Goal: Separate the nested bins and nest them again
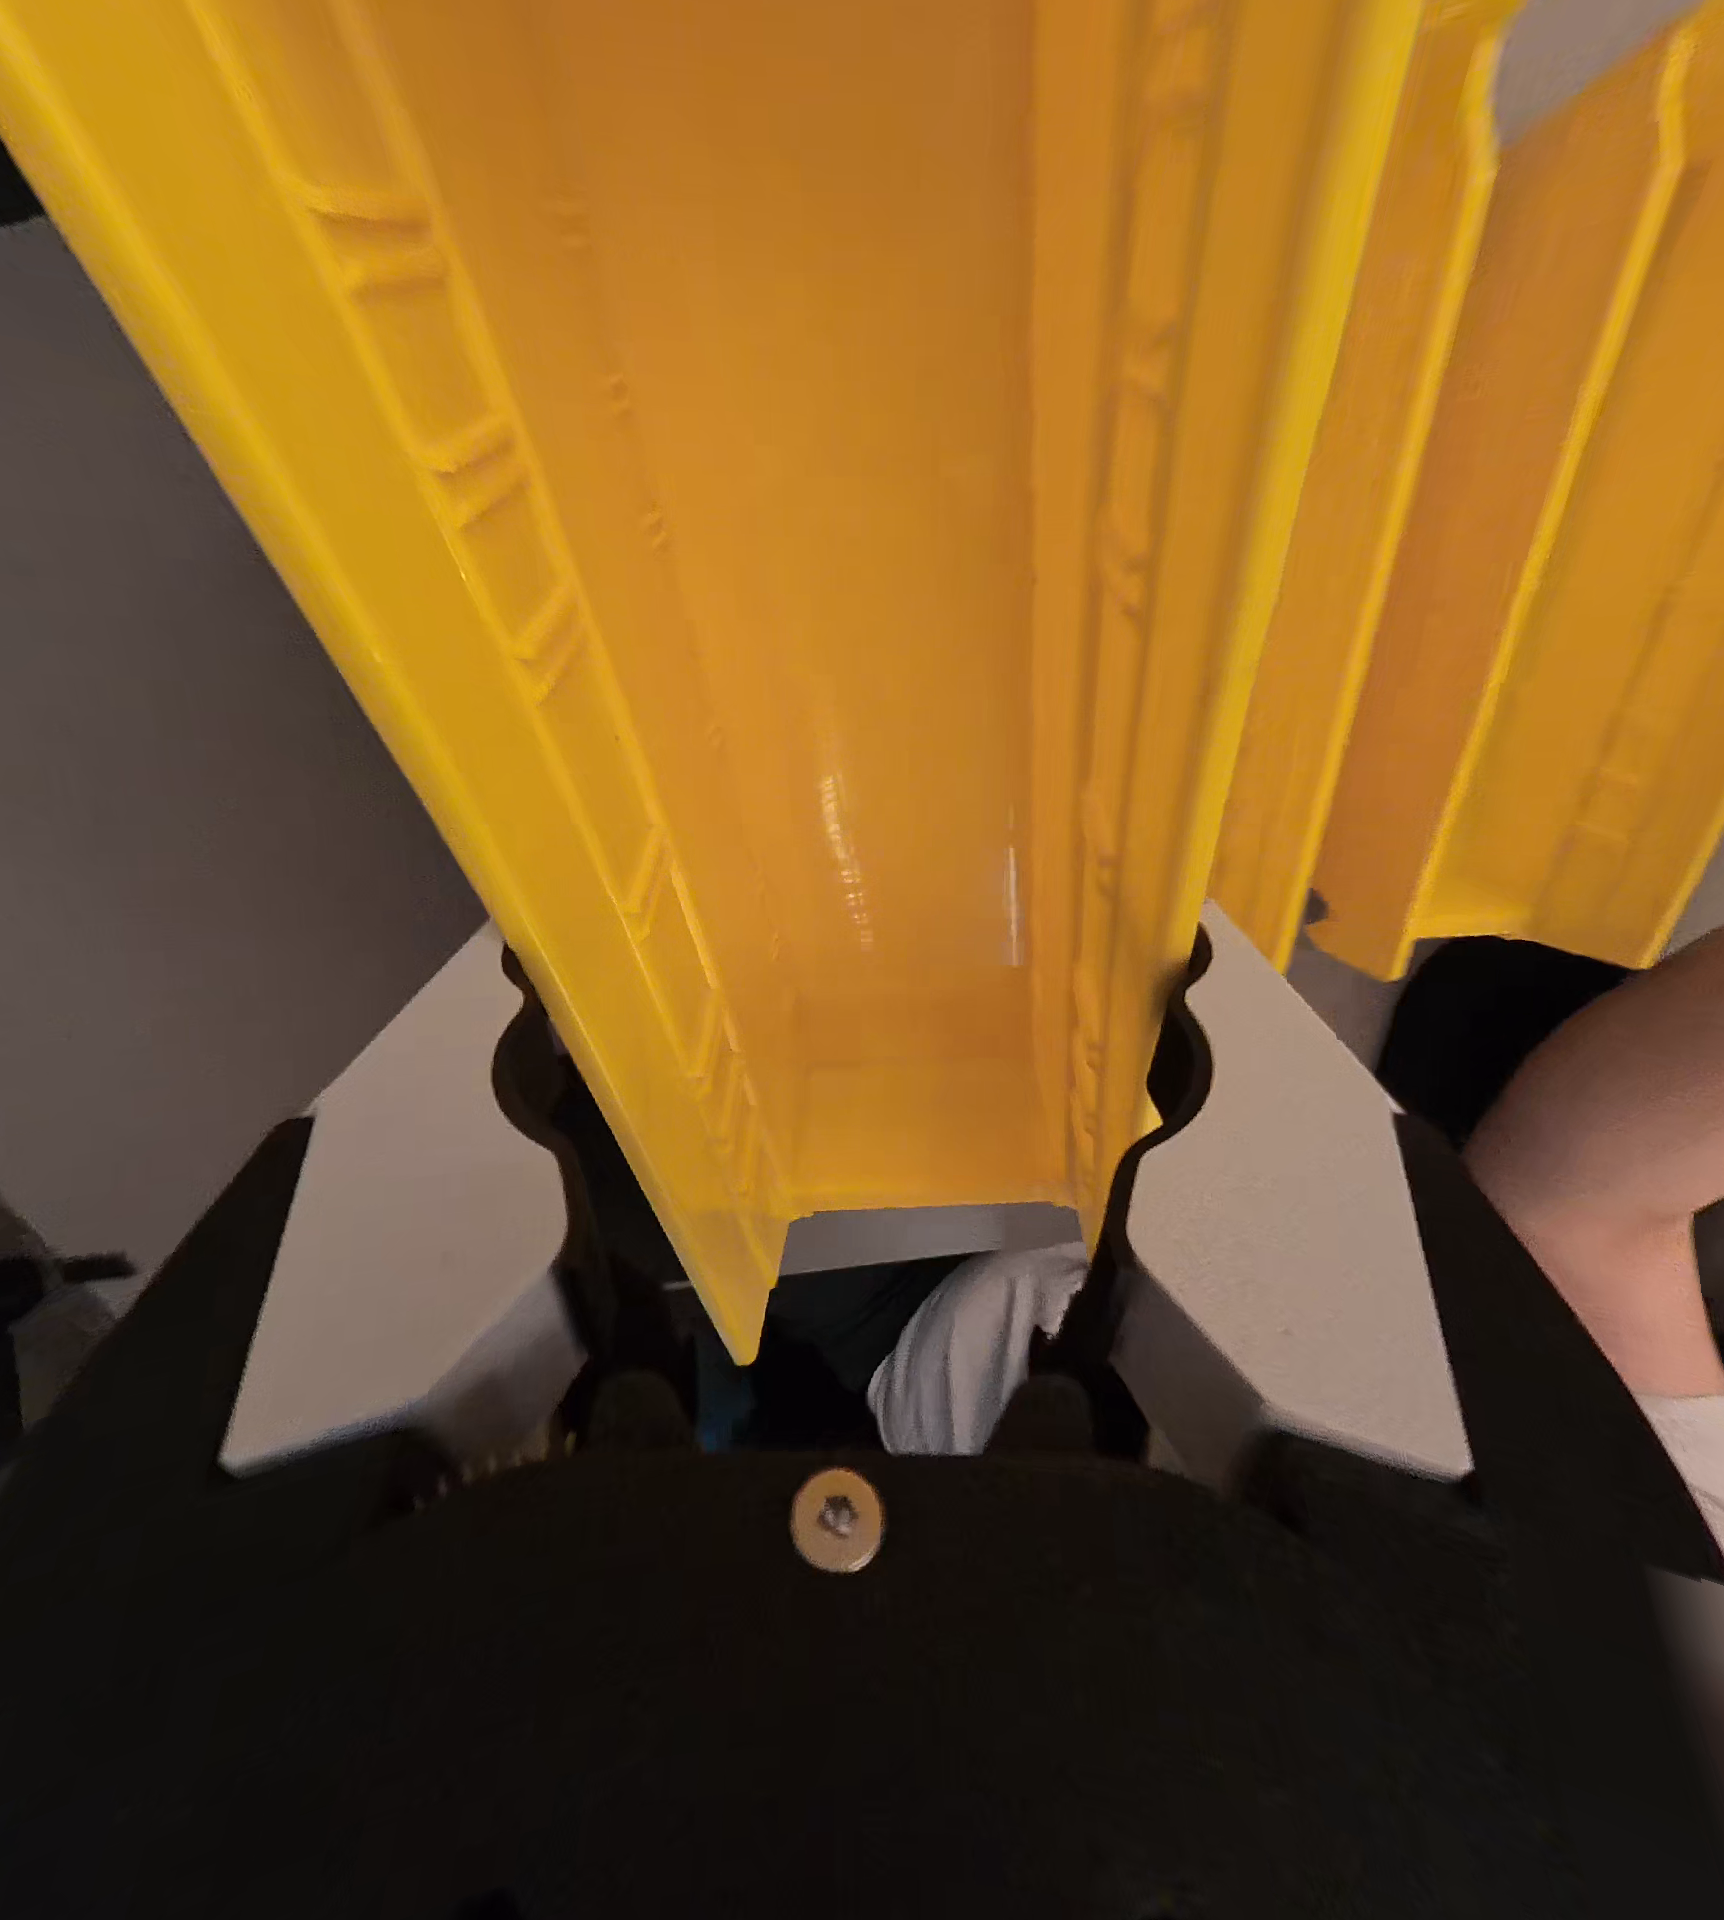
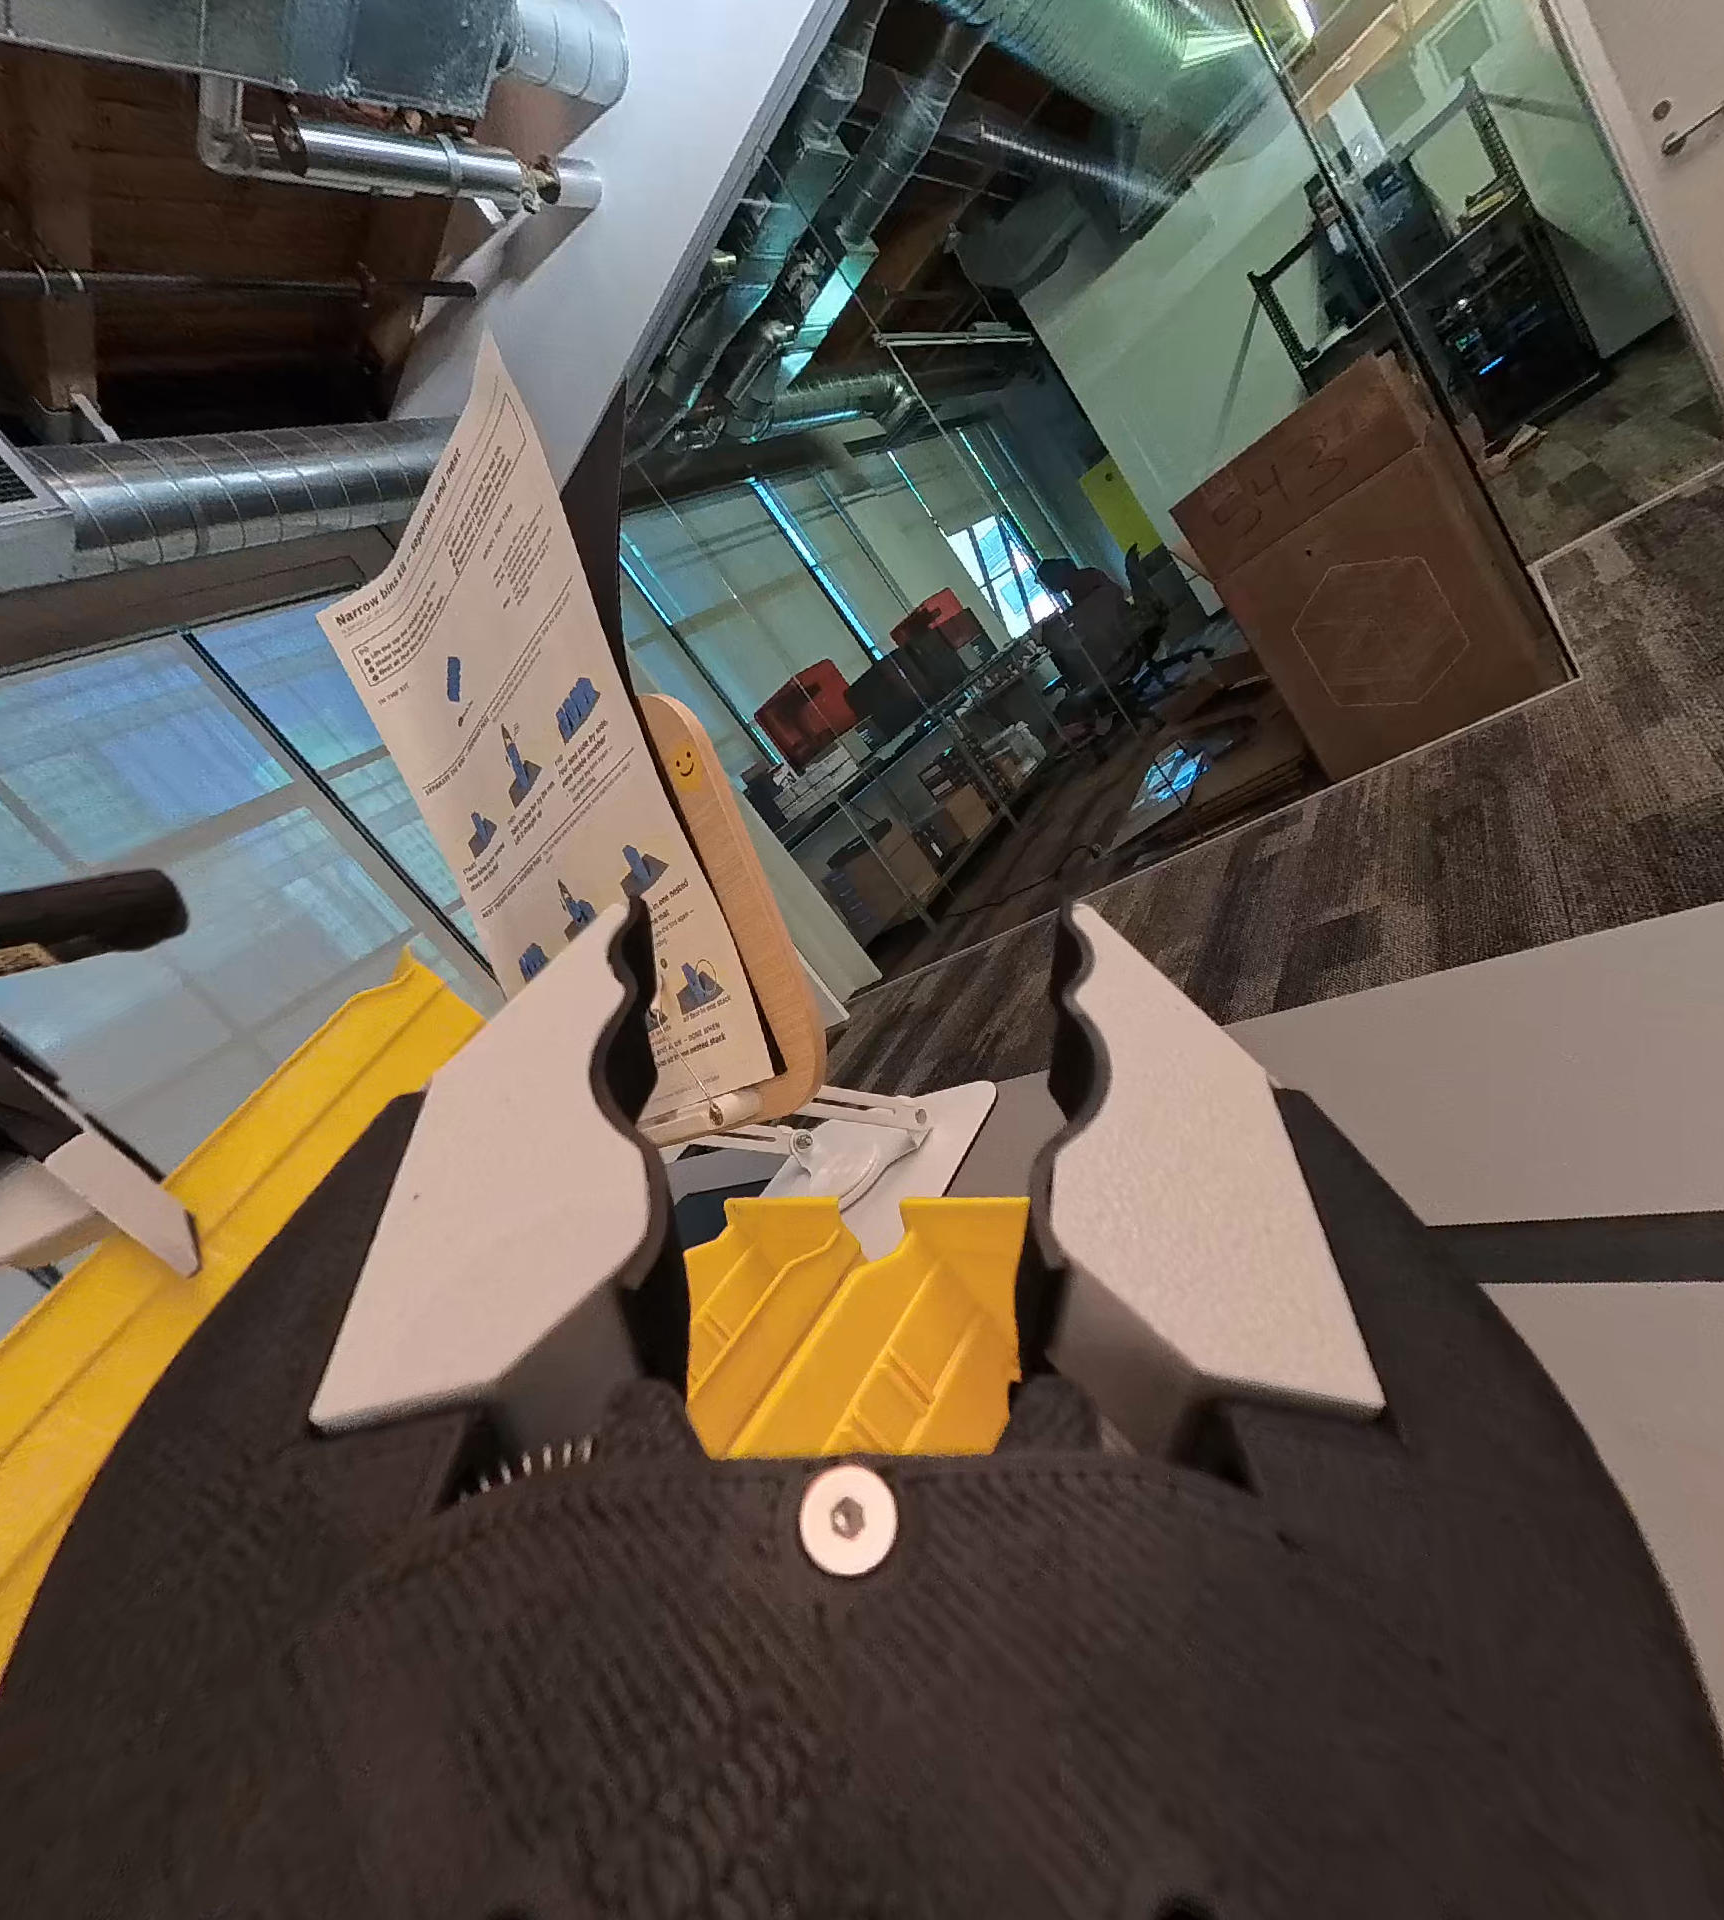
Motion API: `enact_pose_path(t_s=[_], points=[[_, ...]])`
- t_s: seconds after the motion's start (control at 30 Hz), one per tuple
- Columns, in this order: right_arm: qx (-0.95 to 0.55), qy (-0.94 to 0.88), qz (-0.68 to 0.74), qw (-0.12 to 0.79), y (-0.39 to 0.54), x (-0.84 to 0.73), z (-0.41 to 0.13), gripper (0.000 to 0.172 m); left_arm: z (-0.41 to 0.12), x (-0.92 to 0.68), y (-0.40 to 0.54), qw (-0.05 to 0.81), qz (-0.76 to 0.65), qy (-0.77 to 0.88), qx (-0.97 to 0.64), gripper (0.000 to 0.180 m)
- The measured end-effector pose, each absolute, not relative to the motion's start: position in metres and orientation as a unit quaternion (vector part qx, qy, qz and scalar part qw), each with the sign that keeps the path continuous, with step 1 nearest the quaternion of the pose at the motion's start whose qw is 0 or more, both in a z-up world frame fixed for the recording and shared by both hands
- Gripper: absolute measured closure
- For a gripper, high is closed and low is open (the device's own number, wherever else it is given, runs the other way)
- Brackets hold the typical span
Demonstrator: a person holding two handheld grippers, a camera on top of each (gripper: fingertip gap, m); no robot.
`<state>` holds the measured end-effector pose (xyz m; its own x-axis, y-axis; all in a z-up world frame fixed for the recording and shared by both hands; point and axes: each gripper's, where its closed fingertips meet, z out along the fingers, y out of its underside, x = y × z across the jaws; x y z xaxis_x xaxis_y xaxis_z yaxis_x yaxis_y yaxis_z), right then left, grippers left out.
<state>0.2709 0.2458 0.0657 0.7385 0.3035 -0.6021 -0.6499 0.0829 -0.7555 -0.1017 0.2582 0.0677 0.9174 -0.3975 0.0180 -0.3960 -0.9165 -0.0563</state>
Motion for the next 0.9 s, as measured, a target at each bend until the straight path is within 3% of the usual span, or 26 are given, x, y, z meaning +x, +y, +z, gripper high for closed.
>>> enact_pose_path(t_s=[0.33,0.53,0.9], points=[[-0.604,0.142,0.317,0.718,0.250,0.268,0.060,0.095,0.052,-0.254,0.283,0.033,0.040,0.130,-0.990,0.063],[-0.609,0.130,0.303,0.721,0.250,0.263,0.065,0.095,-0.001,-0.323,0.298,0.016,0.090,0.121,-0.988,0.063],[-0.603,0.109,0.303,0.730,0.244,0.249,0.085,0.095,-0.086,-0.355,0.321,0.001,0.056,0.157,-0.986,0.062]])
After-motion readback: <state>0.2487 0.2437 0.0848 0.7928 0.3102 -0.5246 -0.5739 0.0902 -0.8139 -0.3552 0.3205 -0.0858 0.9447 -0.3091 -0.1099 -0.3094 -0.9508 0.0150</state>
